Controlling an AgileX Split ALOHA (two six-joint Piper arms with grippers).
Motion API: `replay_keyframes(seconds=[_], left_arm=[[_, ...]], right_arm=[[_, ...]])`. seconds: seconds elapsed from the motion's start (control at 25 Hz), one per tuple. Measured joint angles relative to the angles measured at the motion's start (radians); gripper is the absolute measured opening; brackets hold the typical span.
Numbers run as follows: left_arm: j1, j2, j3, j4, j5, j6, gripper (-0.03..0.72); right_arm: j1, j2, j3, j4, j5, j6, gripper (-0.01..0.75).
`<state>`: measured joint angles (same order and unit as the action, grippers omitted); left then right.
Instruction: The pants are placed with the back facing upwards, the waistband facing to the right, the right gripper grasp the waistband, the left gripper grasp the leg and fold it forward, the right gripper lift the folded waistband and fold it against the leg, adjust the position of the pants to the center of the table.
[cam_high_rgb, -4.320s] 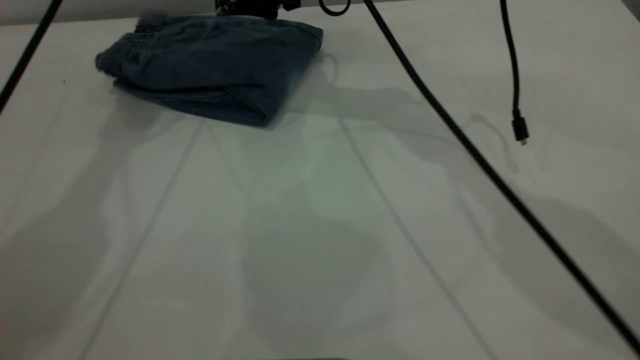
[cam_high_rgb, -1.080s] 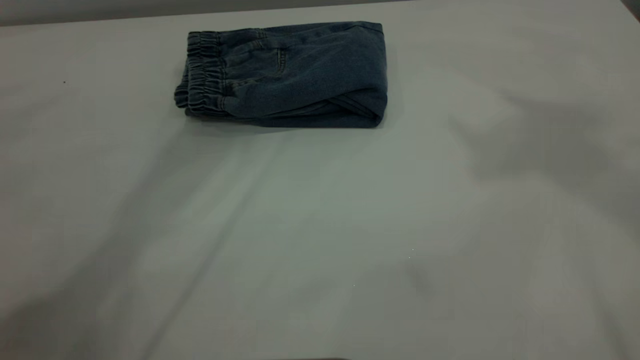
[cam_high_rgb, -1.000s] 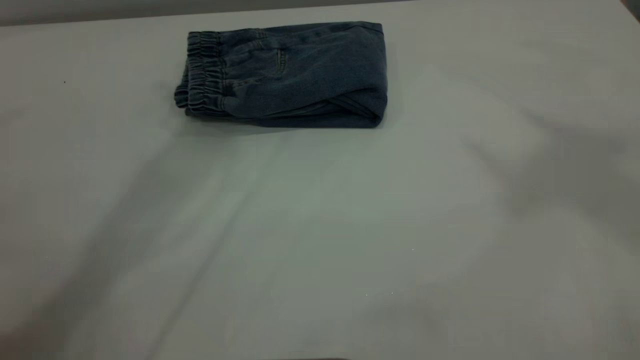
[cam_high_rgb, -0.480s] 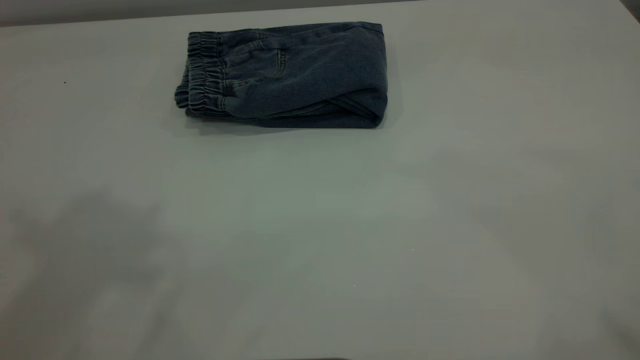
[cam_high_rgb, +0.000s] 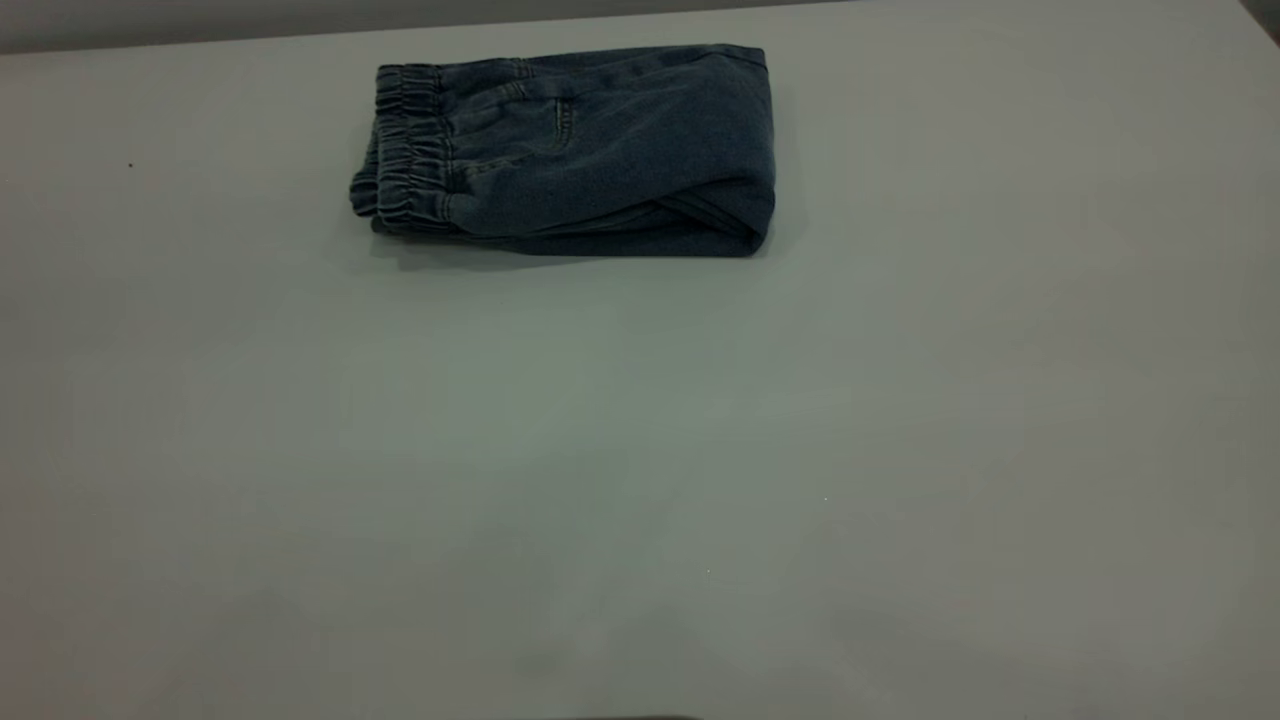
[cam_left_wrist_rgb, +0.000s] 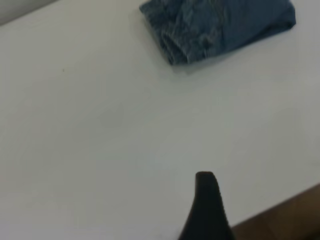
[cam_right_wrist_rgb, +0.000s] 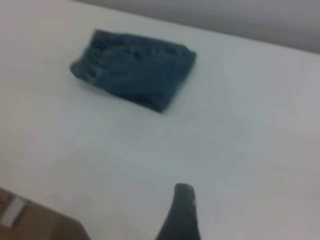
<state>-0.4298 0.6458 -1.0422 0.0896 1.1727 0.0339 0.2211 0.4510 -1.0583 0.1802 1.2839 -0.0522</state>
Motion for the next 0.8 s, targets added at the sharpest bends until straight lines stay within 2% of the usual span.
replay_keyframes(seconds=[0.28,0.4,0.56,0.8], left_arm=[[0.000,-0.175,0.228,-0.010,0.000,0.002,0.505],[0.000,-0.216,0.301,-0.040,0.000,0.015,0.505],[0.000,-0.252,0.401,-0.100,0.000,0.035,0.505],[0.000,-0.263,0.507,-0.121,-0.004,0.036,0.505]], right_arm=[[0.000,-0.210,0.268,-0.016,-0.005,-0.008,0.570],[0.000,-0.289,0.382,-0.020,-0.051,-0.052,0.570],[0.000,-0.362,0.485,-0.024,-0.068,-0.112,0.570],[0.000,-0.391,0.563,-0.024,-0.103,-0.124,0.570]])
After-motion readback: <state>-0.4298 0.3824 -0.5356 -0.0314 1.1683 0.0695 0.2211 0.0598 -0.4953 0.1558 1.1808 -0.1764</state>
